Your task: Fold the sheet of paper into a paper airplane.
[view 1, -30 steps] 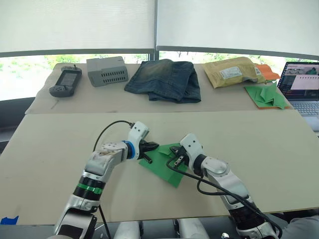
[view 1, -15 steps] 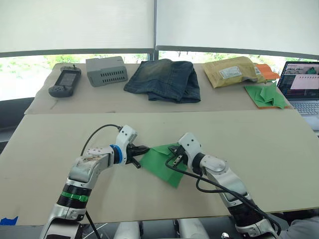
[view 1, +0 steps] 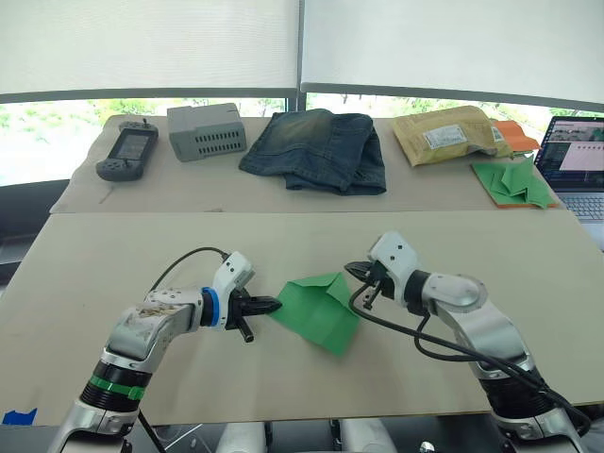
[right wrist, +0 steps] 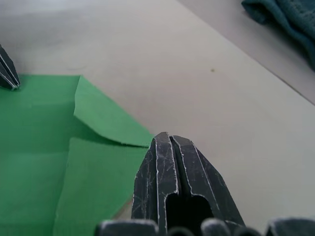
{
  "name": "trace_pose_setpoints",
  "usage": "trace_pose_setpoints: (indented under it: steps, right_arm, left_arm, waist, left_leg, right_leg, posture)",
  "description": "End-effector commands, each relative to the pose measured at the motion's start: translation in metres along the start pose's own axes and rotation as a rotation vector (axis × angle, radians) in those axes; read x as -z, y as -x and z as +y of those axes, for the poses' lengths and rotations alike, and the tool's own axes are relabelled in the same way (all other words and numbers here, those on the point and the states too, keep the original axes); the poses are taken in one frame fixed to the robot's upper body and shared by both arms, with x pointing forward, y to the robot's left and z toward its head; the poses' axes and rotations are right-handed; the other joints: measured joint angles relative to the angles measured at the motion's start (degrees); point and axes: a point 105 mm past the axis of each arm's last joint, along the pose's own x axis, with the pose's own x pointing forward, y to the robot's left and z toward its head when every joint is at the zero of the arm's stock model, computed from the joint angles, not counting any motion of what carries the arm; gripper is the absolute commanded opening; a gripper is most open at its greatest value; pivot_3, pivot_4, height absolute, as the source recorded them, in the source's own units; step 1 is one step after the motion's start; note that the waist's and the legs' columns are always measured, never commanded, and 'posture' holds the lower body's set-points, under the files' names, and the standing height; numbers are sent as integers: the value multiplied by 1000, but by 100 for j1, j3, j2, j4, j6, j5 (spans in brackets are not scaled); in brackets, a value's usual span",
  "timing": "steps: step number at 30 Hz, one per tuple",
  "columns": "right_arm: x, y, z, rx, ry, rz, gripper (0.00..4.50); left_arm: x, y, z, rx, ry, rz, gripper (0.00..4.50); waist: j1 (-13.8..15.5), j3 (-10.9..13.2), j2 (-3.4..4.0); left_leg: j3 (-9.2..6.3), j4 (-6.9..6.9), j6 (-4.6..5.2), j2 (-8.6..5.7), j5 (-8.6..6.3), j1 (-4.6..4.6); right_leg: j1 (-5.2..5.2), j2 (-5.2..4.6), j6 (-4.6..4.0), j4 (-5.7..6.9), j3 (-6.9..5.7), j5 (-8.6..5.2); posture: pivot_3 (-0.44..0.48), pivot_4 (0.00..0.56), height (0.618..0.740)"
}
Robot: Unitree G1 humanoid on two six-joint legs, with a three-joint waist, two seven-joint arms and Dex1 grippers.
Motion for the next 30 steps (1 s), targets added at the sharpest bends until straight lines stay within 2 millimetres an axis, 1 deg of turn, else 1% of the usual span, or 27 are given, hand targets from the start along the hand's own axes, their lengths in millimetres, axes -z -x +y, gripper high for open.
trace_pose_setpoints:
  steps: [1,2,4,6,8,11,14,15,16,18,20,26,30]
  right_arm:
    - [-6,10,-9,36,8,-20,0]
    - [-4,10,-9,41,10,-11,0]
    - [-3,11,-10,49,7,-11,0]
    - [-4,13,-11,54,1,-13,0]
    - [-3,13,-11,55,1,-11,0]
    - [-3,15,-12,53,10,3,0]
    - [8,20,-11,31,-17,98,0]
    - [8,21,-11,24,-12,114,0]
    - [6,22,-12,27,-14,116,0]
    - [2,24,-14,34,-9,112,0]
    - [3,26,-15,44,-11,126,0]
    - [6,35,-24,87,-16,157,0]
    - [10,38,-34,134,-16,179,0]
  left_arm:
    - [1,-3,-14,74,38,5,29]
    - [0,-2,-14,70,26,5,29]
    - [-7,5,-4,28,19,-18,29]
    - [-13,19,15,-46,-7,-31,29]
    - [-17,28,30,-96,-30,-36,29]
    - [-20,29,37,-111,-80,-11,29]
    - [-14,25,35,-97,-218,113,29]
    - [-12,22,33,-91,-240,137,29]
    - [-13,20,32,-82,-240,137,29]
    - [-16,15,26,-51,-254,136,29]
    - [-17,10,19,-16,-254,132,29]
    - [-9,4,-1,90,-260,166,29]
    - [-1,2,-15,159,-268,208,29]
  waist:
    - [0,2,-2]
    - [1,3,-2]
    - [-2,4,-2]
    - [-5,6,-3]
    - [-8,8,-2]
    - [1,10,2]
    - [25,11,2]
    - [35,11,2]
    - [49,11,2]
    - [81,11,2]
    - [103,11,2]
    - [144,11,1]
    - [143,11,1]
  left_leg:
    - [0,0,0,-1,0,-1]
    - [0,1,0,-1,0,-1]
    - [1,2,0,-1,1,1]
    - [2,2,0,1,1,2]
    - [7,2,0,3,1,4]
    - [11,2,0,5,1,5]
    - [16,2,0,-1,1,-5]
    - [16,2,0,-7,1,-11]
    - [17,2,0,-14,1,-12]
    - [17,2,3,-25,-1,-14]
    - [17,2,3,-26,-1,-17]
    - [19,3,4,-31,-1,-20]
    - [19,6,4,-36,-1,-19]
  right_leg:
    - [0,-1,1,0,0,0]
    - [-1,-1,1,0,0,0]
    - [0,0,2,2,0,0]
    - [-1,3,1,4,0,1]
    - [-3,10,-1,7,-1,2]
    - [-3,15,-5,8,-3,2]
    - [-4,7,-6,1,-3,2]
    - [-7,0,-21,1,-3,11]
    - [-7,-6,-33,-1,-4,19]
    - [-7,-17,-29,-1,-3,16]
    - [-8,-18,-28,-2,-3,16]
    - [-8,-17,-19,-1,-7,11]
    - [-8,-16,-3,1,-7,1]
  posture:
    - [0,150,728]
    - [0,150,728]
    - [0,150,728]
    - [0,150,728]
    - [0,150,728]
    - [0,150,728]
    - [0,150,728]
    - [0,150,728]
    - [0,150,728]
    - [0,150,728]
    - [0,150,728]
    - [0,150,728]
    - [0,150,728]
